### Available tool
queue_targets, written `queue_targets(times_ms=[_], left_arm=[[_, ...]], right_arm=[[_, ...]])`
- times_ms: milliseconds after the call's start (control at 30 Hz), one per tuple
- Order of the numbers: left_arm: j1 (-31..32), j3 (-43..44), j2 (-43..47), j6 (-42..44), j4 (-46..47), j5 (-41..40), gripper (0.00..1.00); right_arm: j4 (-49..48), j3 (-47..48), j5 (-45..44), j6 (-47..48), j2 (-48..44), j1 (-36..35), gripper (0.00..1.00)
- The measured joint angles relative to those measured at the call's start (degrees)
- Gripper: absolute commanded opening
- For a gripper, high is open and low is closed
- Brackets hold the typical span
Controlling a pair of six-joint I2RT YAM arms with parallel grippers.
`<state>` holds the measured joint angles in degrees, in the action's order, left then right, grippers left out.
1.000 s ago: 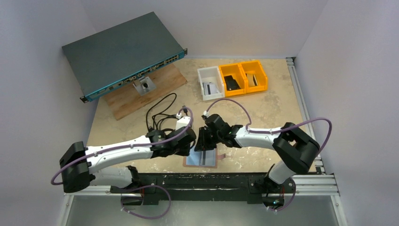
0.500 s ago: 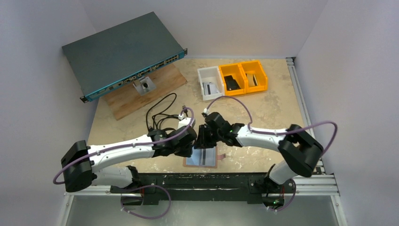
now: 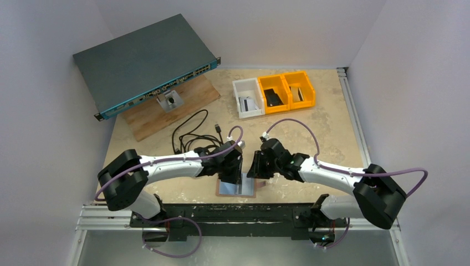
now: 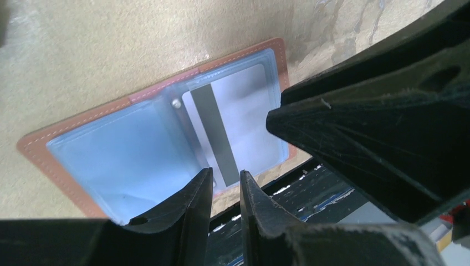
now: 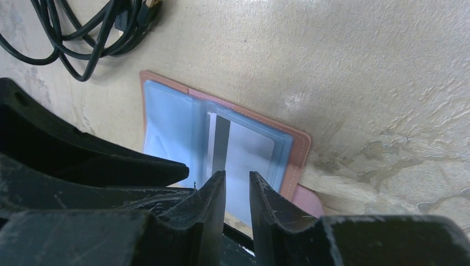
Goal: Take the credit cards out of the card holder
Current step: Remove the credit card from the card holder.
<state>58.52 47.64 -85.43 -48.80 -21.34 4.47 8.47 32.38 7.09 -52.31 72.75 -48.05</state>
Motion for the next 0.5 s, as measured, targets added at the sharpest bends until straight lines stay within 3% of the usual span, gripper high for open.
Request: queue_targets(times_ms=[500], left_arm=[[-2.78, -1.86, -3.10, -0.20, 4.11, 4.37, 0.26]], right_arm=[[0.37, -0.07, -0.61, 0.55, 2.69, 0.00, 0.21]])
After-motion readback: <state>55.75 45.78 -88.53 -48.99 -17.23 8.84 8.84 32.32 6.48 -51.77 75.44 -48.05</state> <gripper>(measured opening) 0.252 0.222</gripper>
